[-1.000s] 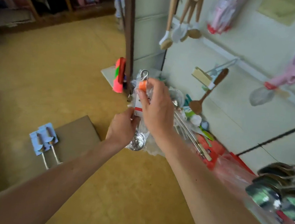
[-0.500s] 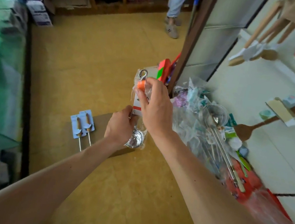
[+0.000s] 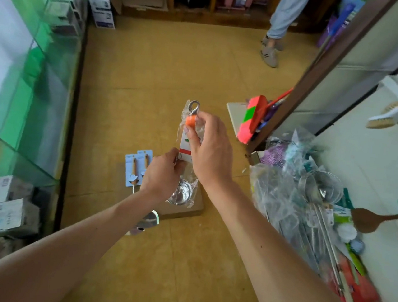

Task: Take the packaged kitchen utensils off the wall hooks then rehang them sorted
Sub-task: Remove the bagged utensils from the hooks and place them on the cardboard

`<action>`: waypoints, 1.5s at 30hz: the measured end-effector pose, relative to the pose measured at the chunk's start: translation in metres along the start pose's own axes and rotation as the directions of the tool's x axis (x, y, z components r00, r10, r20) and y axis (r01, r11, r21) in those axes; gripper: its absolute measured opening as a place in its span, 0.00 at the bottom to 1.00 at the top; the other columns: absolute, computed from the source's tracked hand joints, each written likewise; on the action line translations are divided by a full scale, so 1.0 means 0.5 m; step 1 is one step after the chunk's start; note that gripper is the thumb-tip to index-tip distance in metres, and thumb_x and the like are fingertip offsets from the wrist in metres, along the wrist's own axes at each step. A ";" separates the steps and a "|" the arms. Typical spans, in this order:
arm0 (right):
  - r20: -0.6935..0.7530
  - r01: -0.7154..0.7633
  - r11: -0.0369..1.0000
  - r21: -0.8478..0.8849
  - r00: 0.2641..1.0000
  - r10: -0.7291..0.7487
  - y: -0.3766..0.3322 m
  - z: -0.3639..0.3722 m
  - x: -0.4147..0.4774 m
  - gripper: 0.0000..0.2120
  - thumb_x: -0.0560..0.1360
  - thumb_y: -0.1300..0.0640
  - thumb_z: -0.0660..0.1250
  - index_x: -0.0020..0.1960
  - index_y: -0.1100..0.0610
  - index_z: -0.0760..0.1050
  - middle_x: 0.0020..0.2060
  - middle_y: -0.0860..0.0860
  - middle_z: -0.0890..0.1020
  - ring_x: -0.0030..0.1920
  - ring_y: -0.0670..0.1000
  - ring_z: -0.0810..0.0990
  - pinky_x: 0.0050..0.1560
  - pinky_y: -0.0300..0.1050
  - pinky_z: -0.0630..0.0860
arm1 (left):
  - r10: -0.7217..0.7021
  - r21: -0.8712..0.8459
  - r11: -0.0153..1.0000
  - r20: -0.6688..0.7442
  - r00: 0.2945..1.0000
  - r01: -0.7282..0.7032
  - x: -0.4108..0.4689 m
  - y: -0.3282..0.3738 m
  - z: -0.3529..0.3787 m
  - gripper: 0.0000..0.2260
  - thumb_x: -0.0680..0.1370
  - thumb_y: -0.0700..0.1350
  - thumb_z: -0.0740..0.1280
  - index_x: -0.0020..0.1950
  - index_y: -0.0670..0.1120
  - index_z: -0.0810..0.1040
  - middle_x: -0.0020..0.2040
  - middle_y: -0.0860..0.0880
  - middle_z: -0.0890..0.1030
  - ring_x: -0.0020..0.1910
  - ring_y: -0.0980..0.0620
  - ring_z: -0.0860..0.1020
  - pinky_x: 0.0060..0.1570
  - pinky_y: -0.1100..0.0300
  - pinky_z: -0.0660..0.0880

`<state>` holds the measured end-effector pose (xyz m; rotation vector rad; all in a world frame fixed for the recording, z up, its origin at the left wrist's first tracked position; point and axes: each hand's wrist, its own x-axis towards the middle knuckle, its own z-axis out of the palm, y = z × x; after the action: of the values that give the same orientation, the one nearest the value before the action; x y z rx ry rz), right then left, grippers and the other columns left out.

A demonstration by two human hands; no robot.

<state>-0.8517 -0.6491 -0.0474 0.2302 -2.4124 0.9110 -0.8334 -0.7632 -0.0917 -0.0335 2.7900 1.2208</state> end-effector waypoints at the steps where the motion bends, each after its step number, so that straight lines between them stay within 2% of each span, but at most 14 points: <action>1: 0.010 0.001 1.000 0.006 1.000 -0.001 -0.002 0.012 0.005 0.14 0.79 0.55 0.68 0.61 0.60 0.75 0.53 0.53 0.82 0.53 0.54 0.79 0.49 0.46 0.75 | -0.007 -0.003 1.000 -0.003 1.000 0.007 0.007 -0.009 -0.006 0.03 0.80 0.40 0.63 0.50 0.46 0.74 0.39 0.49 0.82 0.36 0.47 0.79 0.35 0.50 0.75; 8: 0.035 0.017 0.999 0.050 0.999 -0.019 0.002 0.108 0.046 0.13 0.79 0.55 0.68 0.61 0.59 0.75 0.53 0.52 0.82 0.52 0.51 0.77 0.47 0.42 0.72 | -0.057 0.024 0.998 -0.050 0.997 0.058 0.065 -0.060 -0.031 0.03 0.80 0.41 0.63 0.51 0.44 0.75 0.42 0.47 0.82 0.40 0.46 0.80 0.39 0.47 0.77; 13: 0.067 0.021 0.996 0.085 0.997 -0.027 0.030 0.176 0.089 0.13 0.79 0.54 0.68 0.61 0.60 0.75 0.54 0.52 0.82 0.52 0.52 0.77 0.48 0.42 0.72 | -0.086 0.011 0.996 -0.094 0.992 0.087 0.124 -0.085 -0.030 0.04 0.80 0.40 0.63 0.51 0.42 0.77 0.43 0.46 0.83 0.42 0.45 0.80 0.39 0.50 0.76; 19: 0.156 0.023 0.991 0.130 0.987 -0.043 0.091 0.260 0.130 0.13 0.80 0.53 0.66 0.62 0.59 0.75 0.55 0.51 0.82 0.53 0.52 0.78 0.49 0.42 0.72 | -0.168 0.006 0.985 -0.132 0.977 0.170 0.199 -0.129 0.007 0.03 0.79 0.40 0.64 0.50 0.43 0.77 0.42 0.47 0.83 0.41 0.45 0.80 0.41 0.45 0.77; 26: 0.227 -0.003 0.986 0.164 0.973 -0.035 0.173 0.364 0.144 0.13 0.80 0.54 0.66 0.61 0.59 0.75 0.54 0.52 0.82 0.52 0.53 0.78 0.48 0.42 0.70 | -0.251 -0.020 0.968 -0.135 0.958 0.251 0.272 -0.191 0.067 0.06 0.79 0.41 0.64 0.54 0.43 0.78 0.44 0.47 0.83 0.43 0.46 0.80 0.44 0.46 0.78; 33: 0.313 -0.071 0.986 0.153 0.950 0.020 0.251 0.468 0.103 0.13 0.80 0.55 0.66 0.62 0.60 0.74 0.55 0.53 0.81 0.54 0.54 0.78 0.49 0.43 0.71 | -0.328 -0.043 0.945 -0.109 0.938 0.325 0.315 -0.291 0.150 0.04 0.79 0.41 0.64 0.50 0.43 0.78 0.42 0.46 0.83 0.41 0.45 0.80 0.45 0.46 0.78; 39: 0.418 -0.167 0.981 0.103 0.902 0.110 0.336 0.559 0.051 0.12 0.81 0.55 0.65 0.61 0.60 0.73 0.56 0.52 0.81 0.55 0.55 0.78 0.51 0.46 0.71 | -0.385 -0.057 0.922 -0.007 0.923 0.384 0.339 -0.387 0.239 0.02 0.79 0.41 0.65 0.48 0.45 0.76 0.41 0.48 0.82 0.40 0.47 0.80 0.41 0.50 0.77; 42: 0.492 -0.231 0.972 0.046 0.852 0.179 0.397 0.613 0.013 0.12 0.81 0.55 0.66 0.61 0.59 0.73 0.56 0.52 0.81 0.55 0.55 0.78 0.51 0.47 0.73 | -0.418 -0.046 0.906 0.054 0.907 0.421 0.346 -0.437 0.300 0.05 0.80 0.42 0.65 0.43 0.46 0.73 0.39 0.49 0.80 0.38 0.48 0.78 0.36 0.56 0.71; 45: 0.537 -0.266 0.964 0.000 0.813 0.224 0.454 0.665 -0.036 0.11 0.81 0.55 0.66 0.60 0.58 0.72 0.56 0.52 0.81 0.55 0.54 0.79 0.49 0.45 0.72 | -0.459 -0.049 0.884 0.100 0.883 0.465 0.346 -0.491 0.368 0.11 0.79 0.43 0.65 0.38 0.50 0.70 0.35 0.51 0.77 0.36 0.48 0.76 0.35 0.55 0.70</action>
<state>-1.0566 -0.6952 -0.3912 0.2251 -2.9795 1.1803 -0.9766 -0.7918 -0.4121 -0.6024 2.4525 1.1577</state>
